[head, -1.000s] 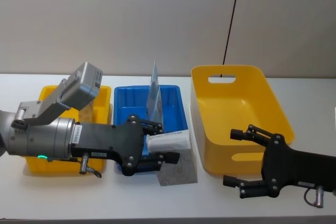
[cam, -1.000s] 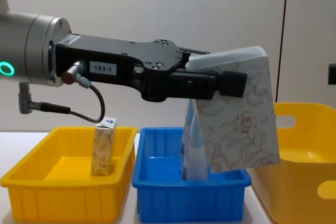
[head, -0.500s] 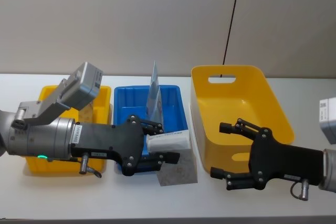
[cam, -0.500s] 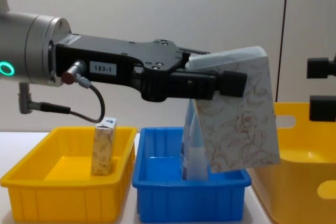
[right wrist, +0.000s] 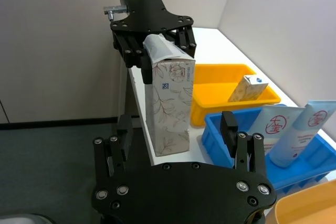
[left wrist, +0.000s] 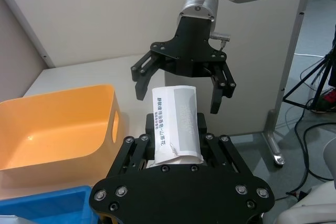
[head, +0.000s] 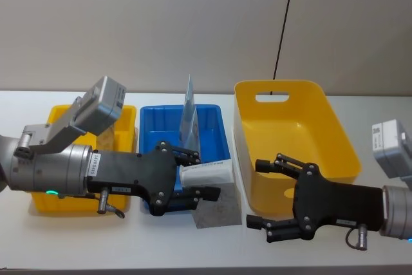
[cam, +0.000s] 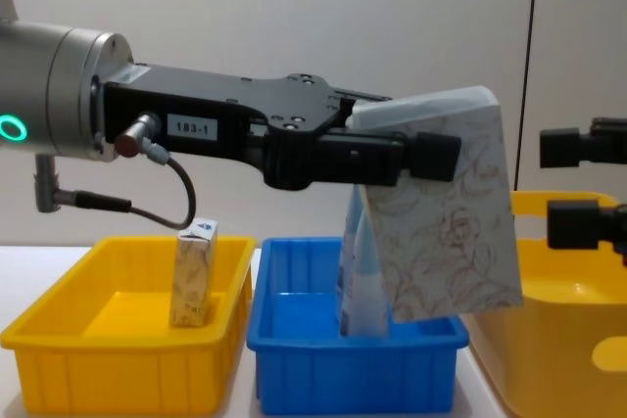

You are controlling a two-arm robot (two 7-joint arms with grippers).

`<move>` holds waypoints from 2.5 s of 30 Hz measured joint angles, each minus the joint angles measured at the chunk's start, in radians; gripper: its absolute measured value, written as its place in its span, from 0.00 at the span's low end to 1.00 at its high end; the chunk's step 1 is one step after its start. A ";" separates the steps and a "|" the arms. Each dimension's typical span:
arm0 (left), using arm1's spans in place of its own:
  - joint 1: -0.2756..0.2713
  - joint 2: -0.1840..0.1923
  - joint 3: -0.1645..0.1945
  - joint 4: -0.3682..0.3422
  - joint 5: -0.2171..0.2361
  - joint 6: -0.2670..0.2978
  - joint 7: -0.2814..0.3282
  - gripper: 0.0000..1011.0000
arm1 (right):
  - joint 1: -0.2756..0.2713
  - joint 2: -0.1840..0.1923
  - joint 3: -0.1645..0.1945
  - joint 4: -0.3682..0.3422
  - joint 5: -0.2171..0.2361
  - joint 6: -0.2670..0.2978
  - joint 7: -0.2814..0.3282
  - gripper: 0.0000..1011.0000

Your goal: Bimanual collaborative sorting of washing and personal care products

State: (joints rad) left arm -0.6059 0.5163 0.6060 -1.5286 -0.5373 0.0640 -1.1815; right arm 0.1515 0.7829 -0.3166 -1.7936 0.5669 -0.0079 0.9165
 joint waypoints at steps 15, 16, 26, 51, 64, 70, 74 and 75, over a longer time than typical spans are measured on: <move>0.000 0.000 0.000 0.000 0.000 0.000 0.000 0.36 | 0.047 -0.034 -0.063 0.028 -0.019 0.047 -0.024 0.99; 0.000 0.000 0.000 0.000 0.000 0.000 0.000 0.36 | 0.050 -0.037 -0.067 0.030 -0.021 0.049 -0.025 0.99; 0.000 0.000 0.000 0.000 0.000 0.000 0.000 0.36 | 0.083 -0.063 -0.115 0.047 -0.039 0.073 -0.033 0.99; 0.000 0.000 0.000 0.000 0.000 0.000 0.000 0.36 | 0.122 -0.092 -0.167 0.064 -0.060 0.088 -0.043 0.66; 0.000 0.000 0.000 0.000 0.000 0.000 -0.001 0.36 | 0.125 -0.095 -0.172 0.065 -0.062 0.089 -0.044 0.36; 0.000 0.000 0.000 0.000 0.000 0.000 0.000 0.41 | 0.126 -0.095 -0.173 0.066 -0.062 0.089 -0.044 0.36; 0.000 0.000 0.000 0.000 0.000 0.000 0.000 0.52 | 0.126 -0.096 -0.174 0.066 -0.063 0.090 -0.044 0.35; 0.000 0.000 0.000 0.000 0.000 0.000 0.000 0.58 | 0.126 -0.096 -0.174 0.066 -0.063 0.090 -0.044 0.35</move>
State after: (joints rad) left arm -0.6059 0.5162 0.6060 -1.5285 -0.5374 0.0640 -1.1814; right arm 0.2777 0.6872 -0.4903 -1.7278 0.5039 0.0819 0.8727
